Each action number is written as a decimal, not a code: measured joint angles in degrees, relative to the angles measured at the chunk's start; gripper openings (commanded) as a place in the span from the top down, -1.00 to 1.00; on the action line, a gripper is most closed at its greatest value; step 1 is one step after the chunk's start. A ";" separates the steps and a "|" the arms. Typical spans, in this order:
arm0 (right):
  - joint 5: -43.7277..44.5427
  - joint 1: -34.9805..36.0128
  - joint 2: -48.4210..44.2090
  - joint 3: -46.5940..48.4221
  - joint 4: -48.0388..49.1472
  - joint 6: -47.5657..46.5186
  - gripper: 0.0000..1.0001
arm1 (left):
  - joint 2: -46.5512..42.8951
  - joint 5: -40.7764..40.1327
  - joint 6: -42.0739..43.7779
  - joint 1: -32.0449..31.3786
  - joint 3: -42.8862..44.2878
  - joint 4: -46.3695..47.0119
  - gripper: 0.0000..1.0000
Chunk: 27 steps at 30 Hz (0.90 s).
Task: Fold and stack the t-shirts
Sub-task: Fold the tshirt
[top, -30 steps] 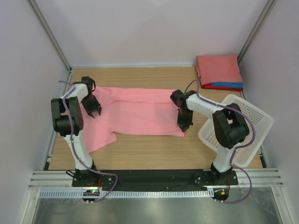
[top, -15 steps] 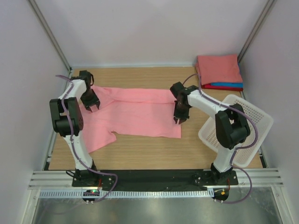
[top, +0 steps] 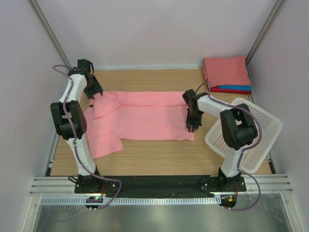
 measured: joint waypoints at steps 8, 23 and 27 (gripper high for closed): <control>-5.68 -4.13 1.99 15.61 -4.07 -2.73 0.37 | 1.97 7.65 5.68 0.83 4.83 3.69 0.05; -15.72 -3.54 6.88 25.92 -2.84 -2.25 0.31 | 11.47 22.62 17.59 -3.56 2.78 7.21 0.09; -15.72 -3.58 6.88 25.90 -2.97 -2.27 0.31 | 11.47 22.99 18.25 -3.67 1.49 7.56 0.15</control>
